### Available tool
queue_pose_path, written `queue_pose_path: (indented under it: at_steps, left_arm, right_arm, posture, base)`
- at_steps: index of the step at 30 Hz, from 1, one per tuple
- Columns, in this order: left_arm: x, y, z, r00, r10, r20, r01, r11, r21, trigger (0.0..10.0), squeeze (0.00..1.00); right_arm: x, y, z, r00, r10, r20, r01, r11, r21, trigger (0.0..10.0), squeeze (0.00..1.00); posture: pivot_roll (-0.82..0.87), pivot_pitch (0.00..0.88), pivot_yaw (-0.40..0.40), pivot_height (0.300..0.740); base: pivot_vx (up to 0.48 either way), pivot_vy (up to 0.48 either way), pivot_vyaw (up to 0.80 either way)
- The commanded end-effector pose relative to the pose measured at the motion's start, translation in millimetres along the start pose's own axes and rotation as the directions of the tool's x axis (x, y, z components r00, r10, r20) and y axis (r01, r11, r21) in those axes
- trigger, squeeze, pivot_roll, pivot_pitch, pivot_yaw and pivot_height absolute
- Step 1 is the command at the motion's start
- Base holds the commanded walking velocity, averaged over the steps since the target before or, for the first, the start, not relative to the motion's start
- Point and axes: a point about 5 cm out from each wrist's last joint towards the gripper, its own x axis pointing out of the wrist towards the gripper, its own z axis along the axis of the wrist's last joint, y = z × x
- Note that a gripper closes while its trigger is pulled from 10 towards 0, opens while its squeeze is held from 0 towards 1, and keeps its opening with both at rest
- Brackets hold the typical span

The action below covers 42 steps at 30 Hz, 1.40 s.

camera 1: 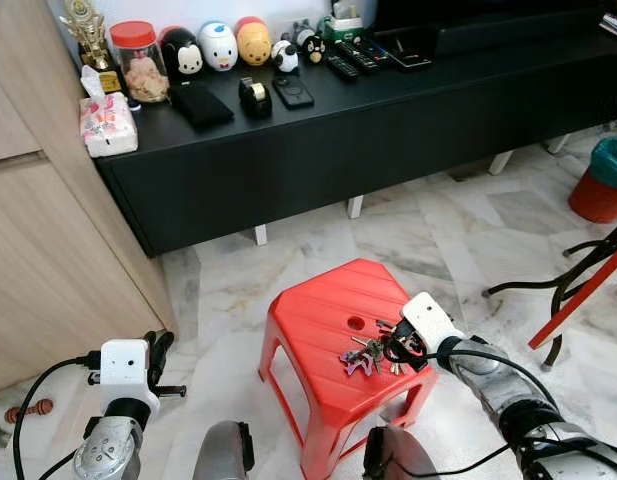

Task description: Hang keys on a hook

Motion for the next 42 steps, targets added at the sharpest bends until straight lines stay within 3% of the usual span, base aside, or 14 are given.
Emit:
queue_pose_path:
  at_steps: [1, 4, 13, 34, 39, 40, 42]
  left_arm:
    - [-2.4, 2.9, -1.9, 1.000, 0.008, -0.010, -0.008, 1.000, 0.011, 10.0, 0.00]
    - [-2.9, 4.2, -1.5, 1.000, 0.008, -0.010, -0.008, 1.000, 0.016, 10.0, 0.00]
    - [-6.5, 7.7, -0.9, 1.000, 0.011, -0.012, -0.011, 1.000, 0.023, 10.0, 0.00]
    - [-25.2, 8.8, -2.3, 0.999, 0.015, -0.034, -0.014, 1.000, 0.028, 10.0, 0.00]
    - [-26.6, 8.7, -2.3, 0.999, 0.013, -0.040, -0.012, 1.000, 0.029, 10.0, 0.00]
    - [-26.6, 8.8, -1.9, 0.999, 0.013, -0.040, -0.012, 0.999, 0.030, 10.0, 0.00]
    - [-26.3, 9.1, -0.9, 0.999, 0.014, -0.039, -0.013, 0.999, 0.032, 10.0, 0.00]
  right_arm:
    - [-2.7, -1.6, -4.9, 0.998, 0.041, -0.044, -0.044, 0.996, -0.072, 10.0, 0.00]
    - [-3.2, 5.3, -14.5, 0.988, 0.100, -0.118, -0.119, 0.980, -0.162, 10.0, 0.00]
    - [1.6, 10.9, -11.2, 0.989, 0.066, -0.133, -0.103, 0.951, -0.293, 10.0, 0.00]
    - [10.4, 11.0, 1.8, 0.991, -0.072, -0.111, 0.032, 0.945, -0.326, 10.0, 0.00]
    - [11.3, 11.5, 3.4, 0.992, -0.083, -0.099, 0.051, 0.957, -0.285, 10.0, 0.00]
    - [12.1, 14.1, 3.8, 0.993, -0.062, -0.098, 0.032, 0.959, -0.282, 0.0, 0.00]
    - [13.5, 18.5, 4.6, 0.995, -0.036, -0.095, 0.008, 0.959, -0.283, 0.0, 0.00]
  posture:
    - [0.17, 0.141, -0.062, 0.612]
    - [0.18, 0.144, -0.057, 0.612]
    - [0.19, 0.163, -0.053, 0.612]
    - [0.22, 0.233, -0.060, 0.612]
    - [0.22, 0.236, -0.056, 0.612]
    - [0.23, 0.235, -0.055, 0.612]
    - [0.23, 0.234, -0.054, 0.612]
  base:
    - [0.000, 0.000, 0.00]
    - [0.000, 0.000, 0.00]
    - [0.000, 0.000, 0.00]
    - [0.000, 0.000, 0.00]
    - [0.000, 0.000, 0.00]
    - [0.000, 0.000, 0.00]
    - [0.000, 0.000, 0.00]
